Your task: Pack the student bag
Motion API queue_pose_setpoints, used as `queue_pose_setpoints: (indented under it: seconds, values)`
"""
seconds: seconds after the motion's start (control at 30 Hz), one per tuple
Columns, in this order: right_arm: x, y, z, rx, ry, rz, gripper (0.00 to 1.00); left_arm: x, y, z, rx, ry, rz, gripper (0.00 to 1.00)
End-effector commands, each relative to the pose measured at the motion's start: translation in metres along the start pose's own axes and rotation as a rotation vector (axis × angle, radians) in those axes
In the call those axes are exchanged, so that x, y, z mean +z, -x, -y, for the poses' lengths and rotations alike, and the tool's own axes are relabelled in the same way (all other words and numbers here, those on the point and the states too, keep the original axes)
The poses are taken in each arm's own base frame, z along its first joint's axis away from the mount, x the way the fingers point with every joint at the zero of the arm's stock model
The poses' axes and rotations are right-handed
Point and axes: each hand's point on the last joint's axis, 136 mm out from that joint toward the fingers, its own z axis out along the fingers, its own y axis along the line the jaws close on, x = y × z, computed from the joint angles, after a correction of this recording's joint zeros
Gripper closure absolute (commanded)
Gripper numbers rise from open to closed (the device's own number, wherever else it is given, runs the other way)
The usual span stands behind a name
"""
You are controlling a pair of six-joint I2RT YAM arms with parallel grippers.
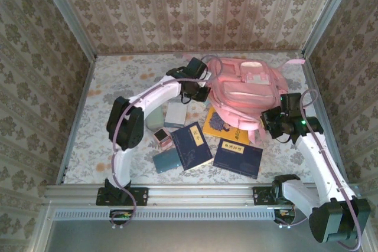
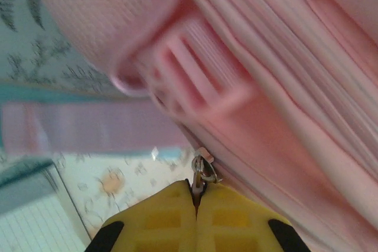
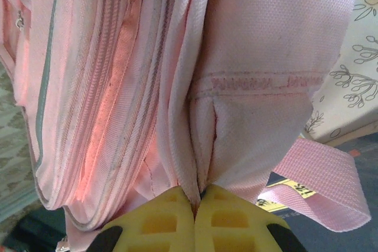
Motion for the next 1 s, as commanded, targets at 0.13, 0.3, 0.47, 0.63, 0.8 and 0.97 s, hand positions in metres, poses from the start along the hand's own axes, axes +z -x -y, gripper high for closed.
queue_pose_setpoints:
  seconds: [0.13,0.3,0.47,0.63,0.8,0.97]
  values:
    - [-0.009,0.017,-0.003,-0.222,-0.043,0.065,1.00,-0.004,0.049,-0.053,-0.066,0.157,0.064,1.00]
    - [-0.008,0.027,-0.020,-0.359,-0.049,0.092,1.00,-0.022,0.051,-0.065,-0.109,0.170,0.104,1.00]
    - [-0.008,0.057,-0.038,-0.411,-0.118,0.203,1.00,-0.034,0.038,-0.061,-0.128,0.158,0.094,0.59]
    - [0.007,0.089,-0.056,-0.445,-0.206,0.292,1.00,-0.063,0.024,-0.057,-0.173,0.152,0.119,0.44]
    - [0.021,0.091,-0.063,-0.527,-0.247,0.280,0.85,-0.101,0.005,-0.058,-0.208,0.159,0.146,0.43]
    - [0.019,0.082,-0.066,-0.604,-0.220,0.277,0.54,-0.116,-0.032,-0.071,-0.195,0.235,0.078,0.41]
